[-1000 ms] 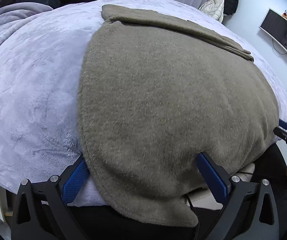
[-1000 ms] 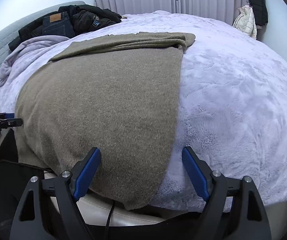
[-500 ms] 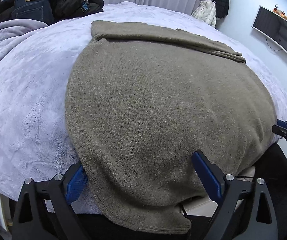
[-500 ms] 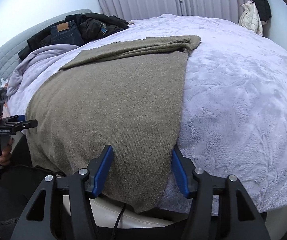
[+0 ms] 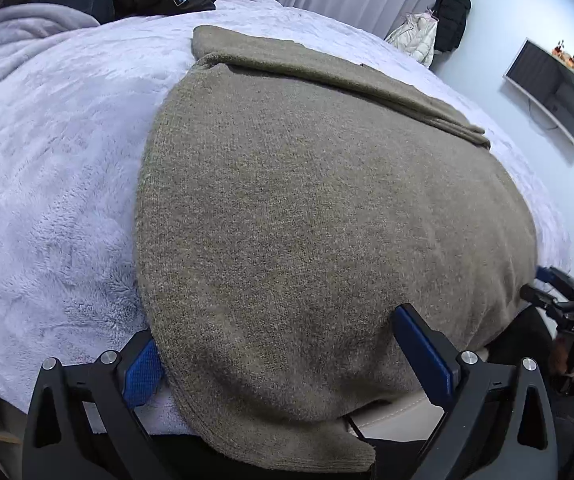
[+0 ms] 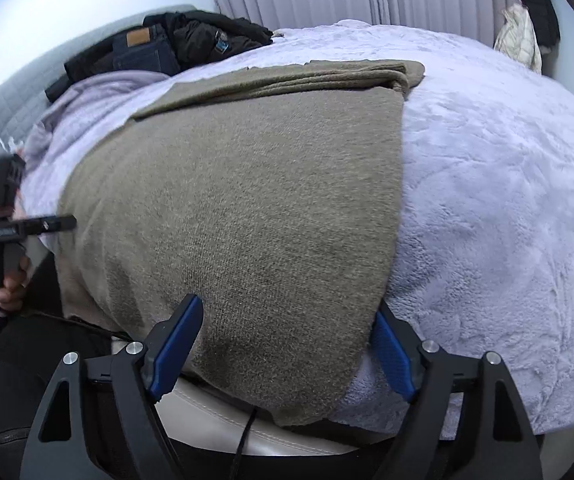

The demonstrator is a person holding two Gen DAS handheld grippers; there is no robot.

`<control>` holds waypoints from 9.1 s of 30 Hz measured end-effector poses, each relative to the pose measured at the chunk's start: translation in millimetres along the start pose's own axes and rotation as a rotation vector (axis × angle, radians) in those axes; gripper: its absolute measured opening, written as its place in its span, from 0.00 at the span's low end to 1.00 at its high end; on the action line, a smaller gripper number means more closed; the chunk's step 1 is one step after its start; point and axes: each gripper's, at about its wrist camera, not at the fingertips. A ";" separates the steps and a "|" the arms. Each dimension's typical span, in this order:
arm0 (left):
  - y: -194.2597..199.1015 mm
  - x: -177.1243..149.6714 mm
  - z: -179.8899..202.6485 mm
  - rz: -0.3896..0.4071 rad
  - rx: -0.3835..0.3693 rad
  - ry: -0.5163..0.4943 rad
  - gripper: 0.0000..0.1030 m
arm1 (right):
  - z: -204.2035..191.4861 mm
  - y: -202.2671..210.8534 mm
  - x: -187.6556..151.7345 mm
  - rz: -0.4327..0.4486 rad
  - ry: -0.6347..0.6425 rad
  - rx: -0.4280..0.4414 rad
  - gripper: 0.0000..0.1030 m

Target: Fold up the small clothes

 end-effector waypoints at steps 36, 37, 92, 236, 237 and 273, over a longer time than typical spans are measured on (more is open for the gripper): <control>71.5 35.1 -3.4 0.194 -0.134 0.006 0.14 | 27.5 81.0 51.6 0.159 -0.152 0.275 0.10; 72.9 40.4 -3.0 0.201 -0.138 0.008 0.14 | 29.1 83.4 55.2 0.167 -0.152 0.281 0.10; -32.7 129.6 -33.7 -0.052 -0.092 0.178 0.99 | 79.5 -12.3 140.9 -0.031 -0.309 0.090 0.76; -88.4 231.0 -87.3 -0.112 -0.058 0.254 1.00 | 39.3 -99.3 253.0 -0.025 -0.176 -0.267 0.86; -94.8 233.5 -78.6 -0.121 -0.095 0.232 1.00 | 23.0 -106.8 256.7 -0.030 -0.139 -0.238 0.86; -82.0 268.5 -33.7 -0.189 -0.065 0.215 0.27 | -56.6 -188.1 256.4 -0.212 -0.068 -0.388 0.96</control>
Point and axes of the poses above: each gripper's, at about its wrist camera, not at the fingertips, and y roughly against the way its jaws point, z to its right, x to its top, and after that the axes turned 1 degree about -y, right-handed
